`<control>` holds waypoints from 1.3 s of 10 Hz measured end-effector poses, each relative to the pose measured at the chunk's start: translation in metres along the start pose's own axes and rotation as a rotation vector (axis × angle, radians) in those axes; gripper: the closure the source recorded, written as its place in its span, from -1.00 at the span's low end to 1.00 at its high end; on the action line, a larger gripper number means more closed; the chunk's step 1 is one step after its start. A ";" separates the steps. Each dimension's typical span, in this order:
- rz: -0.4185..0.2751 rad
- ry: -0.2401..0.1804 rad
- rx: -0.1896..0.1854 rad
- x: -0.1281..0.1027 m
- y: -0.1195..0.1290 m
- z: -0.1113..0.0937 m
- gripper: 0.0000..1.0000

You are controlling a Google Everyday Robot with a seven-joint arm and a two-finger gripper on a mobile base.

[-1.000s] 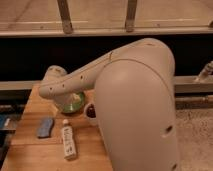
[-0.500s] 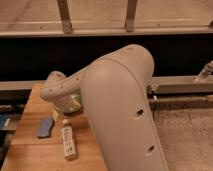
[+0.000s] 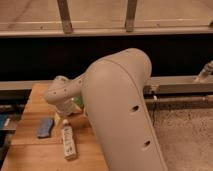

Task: Stand the bottle upright

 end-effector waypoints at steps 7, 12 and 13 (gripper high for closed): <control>-0.010 0.025 -0.020 -0.003 0.008 0.008 -0.60; -0.026 0.090 -0.072 -0.006 0.025 0.041 -0.60; -0.024 0.099 -0.077 -0.004 0.027 0.043 -0.60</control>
